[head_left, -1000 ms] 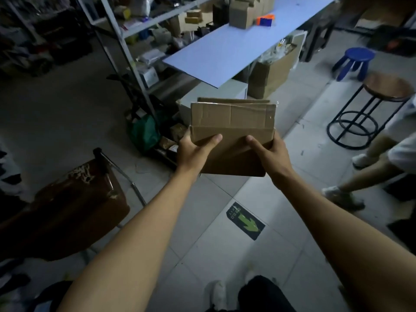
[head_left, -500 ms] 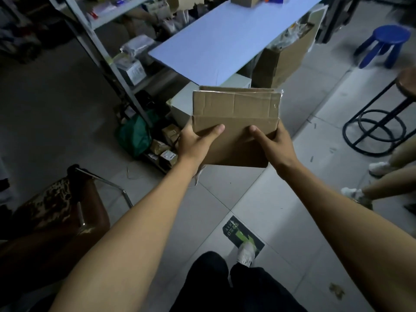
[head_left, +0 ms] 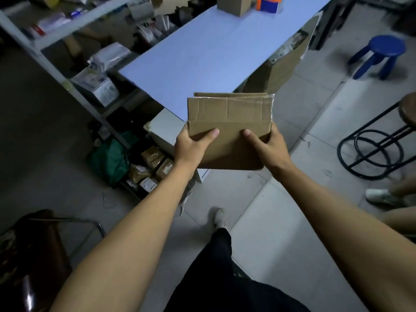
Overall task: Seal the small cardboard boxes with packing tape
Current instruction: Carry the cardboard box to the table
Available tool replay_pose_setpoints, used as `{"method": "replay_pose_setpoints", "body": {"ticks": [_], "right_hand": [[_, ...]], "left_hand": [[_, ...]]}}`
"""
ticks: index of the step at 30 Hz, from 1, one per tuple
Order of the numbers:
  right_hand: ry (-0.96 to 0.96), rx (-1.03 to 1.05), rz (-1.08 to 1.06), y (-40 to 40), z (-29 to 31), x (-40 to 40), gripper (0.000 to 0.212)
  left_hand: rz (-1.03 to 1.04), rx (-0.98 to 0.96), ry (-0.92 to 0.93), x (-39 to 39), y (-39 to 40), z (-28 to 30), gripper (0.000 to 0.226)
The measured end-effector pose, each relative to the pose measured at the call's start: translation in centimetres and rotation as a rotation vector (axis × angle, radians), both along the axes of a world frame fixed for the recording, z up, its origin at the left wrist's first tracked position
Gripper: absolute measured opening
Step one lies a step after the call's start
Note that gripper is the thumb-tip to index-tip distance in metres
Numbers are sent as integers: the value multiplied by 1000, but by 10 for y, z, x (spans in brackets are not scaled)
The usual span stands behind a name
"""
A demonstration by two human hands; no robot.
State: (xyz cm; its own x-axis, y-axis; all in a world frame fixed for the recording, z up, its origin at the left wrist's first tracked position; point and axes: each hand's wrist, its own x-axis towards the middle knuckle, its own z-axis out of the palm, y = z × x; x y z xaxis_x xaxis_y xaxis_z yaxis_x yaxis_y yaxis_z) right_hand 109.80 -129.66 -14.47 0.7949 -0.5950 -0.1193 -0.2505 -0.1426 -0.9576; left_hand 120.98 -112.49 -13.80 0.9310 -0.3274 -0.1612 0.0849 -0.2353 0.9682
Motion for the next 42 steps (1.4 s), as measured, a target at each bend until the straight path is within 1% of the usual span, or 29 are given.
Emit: {"method": "replay_pose_setpoints", "body": {"ticks": [3,5,7,9,11,16,20,24,26,29,31,32,35,36,40,42], "right_hand": [[15,11,-17,-34,-1,43,76],[22,23,-29,-54,0,71,76],[33,32,-40,-75,-1,96,76],[46,45,-56,-96,-2,118,77],[52,53,-61,-118,-5,140,77],[71,77,-66,-178,-15,191,69],[57,96,-36,-242,-25,234,64],[52,116,22,-310,-25,278,66],[56,118,43,-343,-23,297,64],[68,107,77,-389,-23,329,61],[92,95,103,-416,-25,350,63],[100,87,122,-429,-27,361,66],[127,65,159,-467,-35,398,87],[137,52,170,-480,-37,411,91],[150,11,185,-530,-46,470,88],[166,-9,203,-550,-46,498,83]], "left_hand": [[-19,11,29,45,-33,-3,59],[-23,16,35,75,-54,-3,70],[-30,14,40,103,-77,-6,76],[-35,42,46,128,-98,-9,80],[-37,66,50,151,-120,-12,88],[-26,106,69,201,-183,-26,96],[6,116,74,238,-245,-32,89],[51,118,76,270,-309,-30,84],[69,120,86,285,-338,-28,76],[118,97,104,308,-378,-28,55],[138,106,126,324,-399,-30,49],[149,110,132,332,-410,-30,50],[169,116,148,362,-445,-37,51],[174,115,151,375,-457,-40,52],[192,96,164,430,-505,-55,60],[197,79,181,458,-523,-60,60]]}}
